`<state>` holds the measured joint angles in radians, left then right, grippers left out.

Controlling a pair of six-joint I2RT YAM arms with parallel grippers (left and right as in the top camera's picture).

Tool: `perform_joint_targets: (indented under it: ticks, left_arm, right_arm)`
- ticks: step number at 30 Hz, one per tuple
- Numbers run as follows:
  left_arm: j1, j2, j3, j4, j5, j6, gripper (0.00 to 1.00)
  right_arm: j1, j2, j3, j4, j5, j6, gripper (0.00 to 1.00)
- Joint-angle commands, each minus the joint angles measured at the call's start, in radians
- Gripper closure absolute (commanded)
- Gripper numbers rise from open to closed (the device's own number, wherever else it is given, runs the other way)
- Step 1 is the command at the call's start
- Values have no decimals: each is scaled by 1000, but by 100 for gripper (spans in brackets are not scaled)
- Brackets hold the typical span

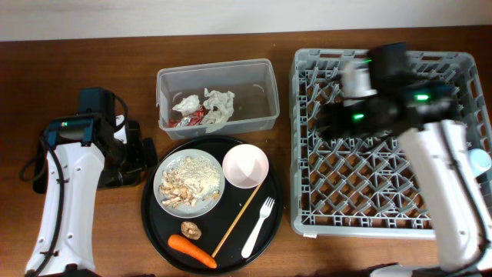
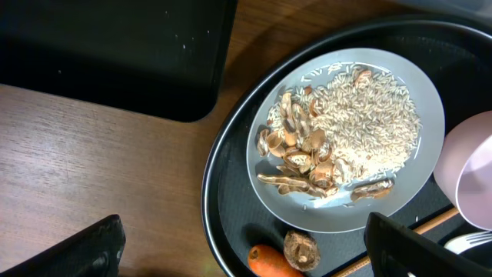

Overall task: Sort waste into correct bins and load items into the dishwasher rack
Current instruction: 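Grasp the pink bowl with the right gripper and lift it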

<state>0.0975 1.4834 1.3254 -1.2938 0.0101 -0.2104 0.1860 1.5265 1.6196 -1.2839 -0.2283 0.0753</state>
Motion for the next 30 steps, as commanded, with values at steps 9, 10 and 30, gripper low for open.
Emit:
perform_joint_targets:
  ticks: [9, 10, 30]
  left_arm:
    - [2, 4, -1, 2, -3, -6, 1]
    - [2, 4, -1, 2, -3, -6, 1]
    - [2, 4, -1, 2, -3, -6, 1]
  right_arm:
    - [386, 367, -156, 272, 149, 184, 28]
    - [393, 401, -157, 292, 178, 215, 29]
    - [418, 346, -156, 348, 319, 259, 96]
